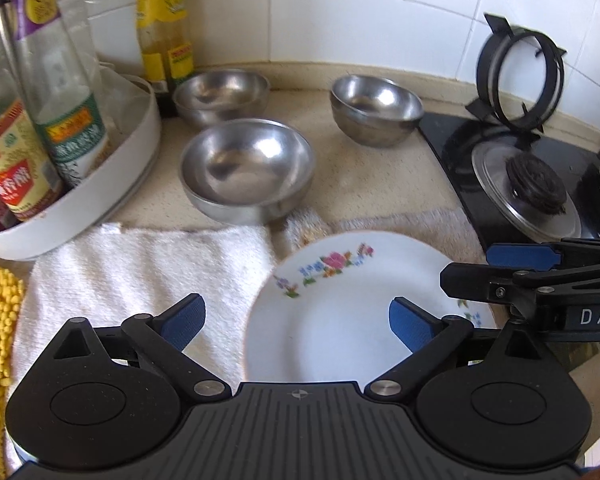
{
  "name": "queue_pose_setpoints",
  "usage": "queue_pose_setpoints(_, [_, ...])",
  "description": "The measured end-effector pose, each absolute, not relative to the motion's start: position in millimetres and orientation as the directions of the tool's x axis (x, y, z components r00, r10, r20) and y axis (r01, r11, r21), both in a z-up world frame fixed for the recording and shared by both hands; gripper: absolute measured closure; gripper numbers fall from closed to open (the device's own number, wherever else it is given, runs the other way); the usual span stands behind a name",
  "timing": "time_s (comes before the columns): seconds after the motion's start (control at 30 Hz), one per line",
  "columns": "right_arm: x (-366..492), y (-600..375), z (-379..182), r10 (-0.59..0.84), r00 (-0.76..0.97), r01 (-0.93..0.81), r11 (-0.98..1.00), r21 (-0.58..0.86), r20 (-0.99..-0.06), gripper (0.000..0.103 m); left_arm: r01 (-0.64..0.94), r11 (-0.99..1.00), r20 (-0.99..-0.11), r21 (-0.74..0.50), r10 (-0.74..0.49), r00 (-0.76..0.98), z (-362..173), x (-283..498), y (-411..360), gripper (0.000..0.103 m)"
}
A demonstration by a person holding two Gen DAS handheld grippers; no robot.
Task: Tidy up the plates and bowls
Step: 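Lower the plate onto the pink plate stack and open both grippers, then move both grippers toward the large steel bowl on the counter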
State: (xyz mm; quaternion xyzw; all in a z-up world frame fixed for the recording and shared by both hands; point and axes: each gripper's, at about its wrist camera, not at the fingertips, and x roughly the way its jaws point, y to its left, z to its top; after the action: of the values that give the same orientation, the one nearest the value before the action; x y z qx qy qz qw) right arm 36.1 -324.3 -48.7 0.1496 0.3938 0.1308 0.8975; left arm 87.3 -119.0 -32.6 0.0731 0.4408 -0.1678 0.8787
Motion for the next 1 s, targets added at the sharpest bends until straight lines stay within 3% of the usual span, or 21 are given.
queue_pose_setpoints(0.33, [77.3,-297.0,-32.6,0.379,0.657,-0.195,0.920,0.338,-0.651,0.032,0.306,0.952,-0.780,-0.010,-0.199,0.593,-26.1,123.4,-97.9,0.001])
queue_pose_setpoints(1.0, [182.4,-293.5,-49.4,0.401,0.588,-0.167,0.910,0.380,-0.702,0.032,0.215,0.977,-0.802,0.014,-0.118,0.585,-44.3,204.1,-96.8,0.003])
